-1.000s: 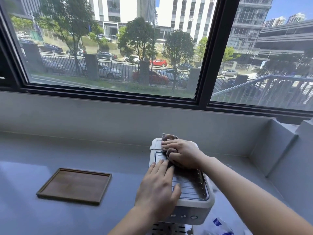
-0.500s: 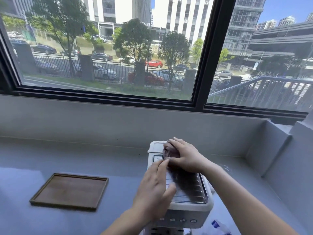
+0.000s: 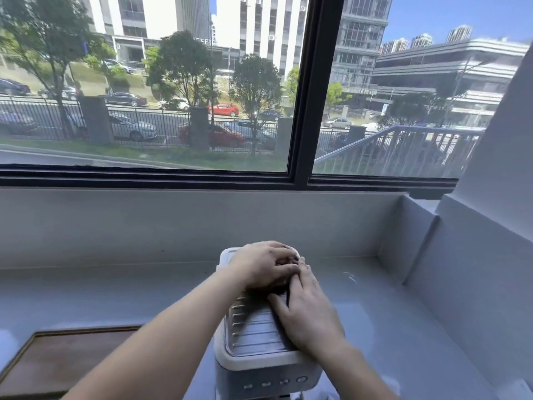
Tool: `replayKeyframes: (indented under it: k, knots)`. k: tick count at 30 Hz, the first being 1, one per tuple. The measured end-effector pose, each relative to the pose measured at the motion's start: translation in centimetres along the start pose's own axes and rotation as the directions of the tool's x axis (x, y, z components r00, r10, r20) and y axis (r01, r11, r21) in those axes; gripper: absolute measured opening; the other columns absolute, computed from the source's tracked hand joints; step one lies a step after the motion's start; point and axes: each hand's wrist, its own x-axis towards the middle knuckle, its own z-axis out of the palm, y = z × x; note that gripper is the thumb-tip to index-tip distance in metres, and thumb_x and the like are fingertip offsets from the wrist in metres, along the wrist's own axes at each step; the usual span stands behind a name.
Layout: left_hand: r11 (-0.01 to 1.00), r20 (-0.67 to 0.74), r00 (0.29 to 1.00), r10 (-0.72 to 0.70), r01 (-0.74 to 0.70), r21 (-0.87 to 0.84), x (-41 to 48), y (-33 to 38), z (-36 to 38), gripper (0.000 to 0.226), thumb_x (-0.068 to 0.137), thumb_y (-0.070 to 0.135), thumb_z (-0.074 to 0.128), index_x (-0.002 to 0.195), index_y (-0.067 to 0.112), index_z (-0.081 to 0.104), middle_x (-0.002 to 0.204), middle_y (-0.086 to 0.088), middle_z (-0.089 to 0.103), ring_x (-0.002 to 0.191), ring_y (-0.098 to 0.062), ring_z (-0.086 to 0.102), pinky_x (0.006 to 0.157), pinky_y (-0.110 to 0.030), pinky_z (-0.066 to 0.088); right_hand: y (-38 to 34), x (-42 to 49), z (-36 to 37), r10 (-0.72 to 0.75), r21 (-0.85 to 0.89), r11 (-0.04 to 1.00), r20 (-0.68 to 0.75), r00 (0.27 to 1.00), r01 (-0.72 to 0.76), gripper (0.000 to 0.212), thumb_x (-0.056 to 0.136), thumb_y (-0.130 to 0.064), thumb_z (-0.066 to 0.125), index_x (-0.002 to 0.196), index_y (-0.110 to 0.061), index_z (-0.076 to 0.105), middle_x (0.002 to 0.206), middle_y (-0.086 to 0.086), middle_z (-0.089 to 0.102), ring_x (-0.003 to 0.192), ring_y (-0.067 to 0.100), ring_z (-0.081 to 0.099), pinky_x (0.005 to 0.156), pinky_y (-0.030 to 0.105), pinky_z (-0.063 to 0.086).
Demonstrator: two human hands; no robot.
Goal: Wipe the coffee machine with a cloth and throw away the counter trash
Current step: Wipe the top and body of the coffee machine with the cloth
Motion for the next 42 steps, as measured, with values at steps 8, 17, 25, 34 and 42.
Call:
replayKeyframes:
  k: [8, 17, 25, 34, 42]
  knots:
    - [0.995, -0.117, 0.988, -0.097, 0.098, 0.003, -3.0, -4.8, -1.0, 0.035, 0.083, 0.044, 0.058, 0.117, 0.041, 0.062, 0.120, 0.012, 0.062, 0.108, -0.016, 0.058, 0.089, -0.032, 0.047, -0.3, -1.0, 0.2, -0.116, -0.091, 0.991, -0.194, 0.974, 0.100, 0.030, 0.089, -0.052, 0.047, 0.095, -0.023, 0.053, 0.113, -0.009, 0.050, 0.100, 0.016, 0.056, 0.078, 0.026, 0.042]
    - [0.967, -0.269, 0.929, -0.254, 0.246, -0.065, -6.5, -4.3, -0.6, 0.033, 0.089, 0.027, 0.056, 0.118, 0.038, 0.066, 0.127, 0.011, 0.064, 0.115, -0.017, 0.058, 0.089, -0.032, 0.048, -0.3, -0.9, 0.1, -0.080, -0.077, 0.995, -0.165, 0.983, 0.068, 0.032, 0.089, -0.052, 0.048, 0.088, -0.021, 0.056, 0.104, -0.008, 0.055, 0.090, 0.018, 0.058, 0.071, 0.033, 0.046]
    - [0.994, -0.477, 0.875, -0.087, 0.106, 0.013, -16.8, 1.9, 2.9, 0.027, 0.084, 0.025, 0.062, 0.109, 0.022, 0.074, 0.115, 0.008, 0.071, 0.106, -0.015, 0.065, 0.080, -0.028, 0.054, 0.0, -0.7, 0.2, -0.074, -0.057, 0.996, -0.166, 0.983, 0.066, 0.014, 0.091, -0.016, 0.043, 0.087, -0.014, 0.057, 0.105, -0.003, 0.056, 0.089, 0.027, 0.058, 0.068, 0.037, 0.048]
    - [0.992, -0.333, 0.942, -0.048, 0.084, 0.094, -15.5, 3.3, 1.6, 0.028, 0.093, 0.032, 0.049, 0.105, 0.019, 0.071, 0.105, 0.000, 0.070, 0.096, -0.025, 0.065, 0.078, -0.036, 0.052, 0.1, -0.5, -0.1, -0.068, -0.001, 0.998, -0.170, 0.983, 0.069, 0.021, 0.083, -0.002, 0.039, 0.081, -0.011, 0.058, 0.102, 0.002, 0.060, 0.087, 0.032, 0.058, 0.068, 0.039, 0.047]
    - [0.988, -0.271, 0.957, -0.106, 0.131, 0.075, -7.7, 6.9, 4.1, 0.028, 0.097, 0.029, 0.043, 0.115, 0.022, 0.063, 0.114, -0.007, 0.064, 0.106, -0.030, 0.058, 0.082, -0.038, 0.043, 1.4, -0.5, -1.8, 0.322, 0.790, 0.604, -0.125, 0.939, -0.102, 0.036, 0.089, 0.005, 0.045, 0.108, -0.011, 0.070, 0.109, 0.006, 0.072, 0.109, 0.025, 0.064, 0.095, 0.032, 0.050]
